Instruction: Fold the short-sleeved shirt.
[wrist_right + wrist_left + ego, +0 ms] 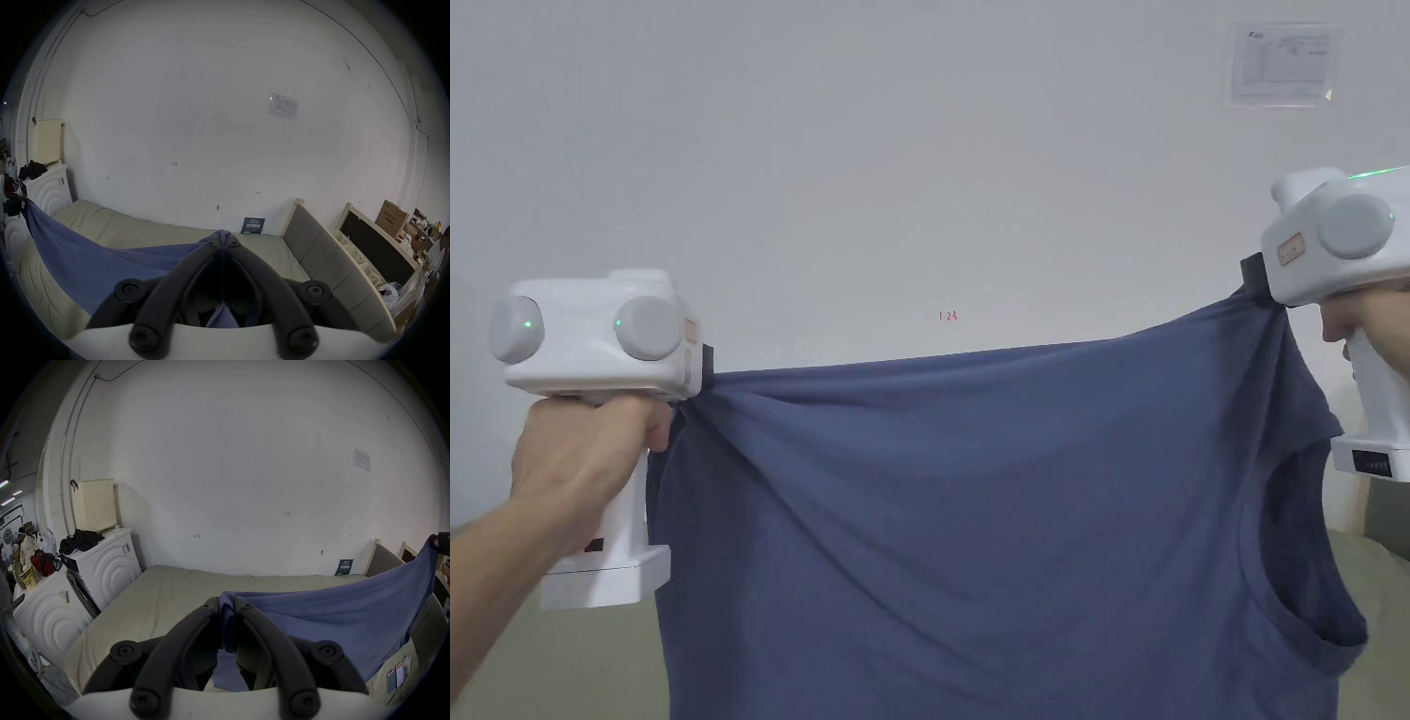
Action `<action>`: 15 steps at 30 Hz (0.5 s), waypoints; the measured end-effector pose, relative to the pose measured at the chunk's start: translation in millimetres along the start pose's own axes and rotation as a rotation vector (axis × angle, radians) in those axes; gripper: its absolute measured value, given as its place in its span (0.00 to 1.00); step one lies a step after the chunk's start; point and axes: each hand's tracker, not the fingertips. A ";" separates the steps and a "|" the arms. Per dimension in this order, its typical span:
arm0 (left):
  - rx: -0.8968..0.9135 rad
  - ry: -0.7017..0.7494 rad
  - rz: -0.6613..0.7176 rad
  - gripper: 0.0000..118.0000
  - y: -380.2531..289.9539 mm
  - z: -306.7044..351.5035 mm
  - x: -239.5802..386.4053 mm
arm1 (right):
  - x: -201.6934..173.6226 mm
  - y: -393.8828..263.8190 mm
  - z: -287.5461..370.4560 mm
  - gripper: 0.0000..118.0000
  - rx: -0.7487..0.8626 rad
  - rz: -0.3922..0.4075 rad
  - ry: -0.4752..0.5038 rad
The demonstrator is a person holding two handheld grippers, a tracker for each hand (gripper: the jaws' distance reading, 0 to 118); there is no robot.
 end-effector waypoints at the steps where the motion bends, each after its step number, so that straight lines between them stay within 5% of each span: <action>1: 0.001 -0.001 0.007 0.07 2.5 -8.1 2.9 | 0.3 3.6 -6.8 0.02 0.008 0.001 -0.003; 9: 0.004 0.014 0.007 0.07 0.7 -71.7 24.6 | -1.3 24.8 -62.6 0.02 0.024 -0.036 -0.023; 15: -0.049 0.029 0.011 0.07 -36.1 -118.6 27.9 | -14.8 -24.0 -100.2 0.02 -0.040 -0.001 -0.001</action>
